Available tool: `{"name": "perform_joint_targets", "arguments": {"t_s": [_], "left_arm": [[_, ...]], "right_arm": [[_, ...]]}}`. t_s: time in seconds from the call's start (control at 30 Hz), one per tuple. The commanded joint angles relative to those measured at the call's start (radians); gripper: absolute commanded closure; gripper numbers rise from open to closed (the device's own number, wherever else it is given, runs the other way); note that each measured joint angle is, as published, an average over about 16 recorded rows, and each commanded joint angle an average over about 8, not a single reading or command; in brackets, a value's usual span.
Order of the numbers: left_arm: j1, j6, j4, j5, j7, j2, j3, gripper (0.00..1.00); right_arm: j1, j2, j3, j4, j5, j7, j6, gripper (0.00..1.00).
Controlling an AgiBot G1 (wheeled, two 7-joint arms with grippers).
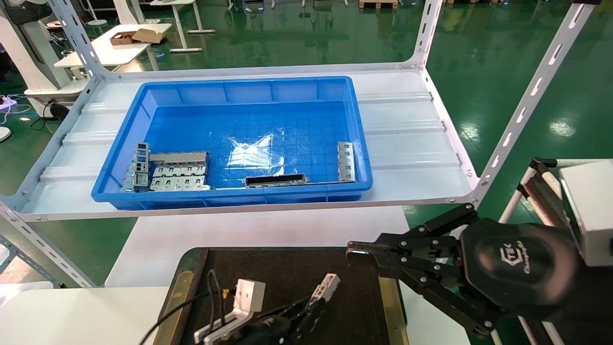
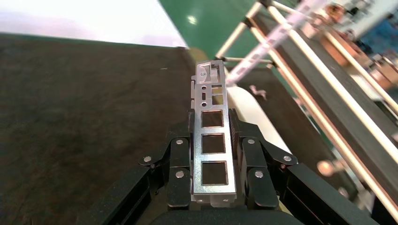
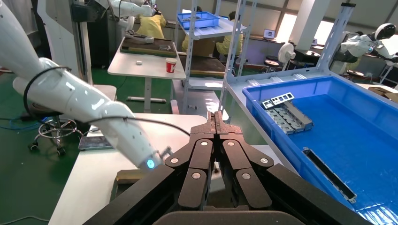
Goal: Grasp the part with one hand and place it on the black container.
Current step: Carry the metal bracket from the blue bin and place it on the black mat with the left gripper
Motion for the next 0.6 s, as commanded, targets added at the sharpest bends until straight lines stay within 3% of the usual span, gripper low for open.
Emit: {"name": "perform_joint_targets", "arguments": {"t_s": [0.03,0.3,0.6], "left_arm": [[-0.004,-0.053,0.029,0.015,-0.025,0.035,0.012,1.0],[-0.042,-0.178,0.147,0.034,-0.081,0.14,0.037,1.0],[-0.052,-0.269,0.221,0.022,-0.117,0.203,0.035,1.0]], "right_arm": [[0.0,0.0,0.0,0.0,0.0,0.0,0.0,1.0],[0.0,0.0,0.0,0.0,0.0,0.0,0.0,1.0],[0.0,0.0,0.0,0.0,0.0,0.0,0.0,1.0]]}}
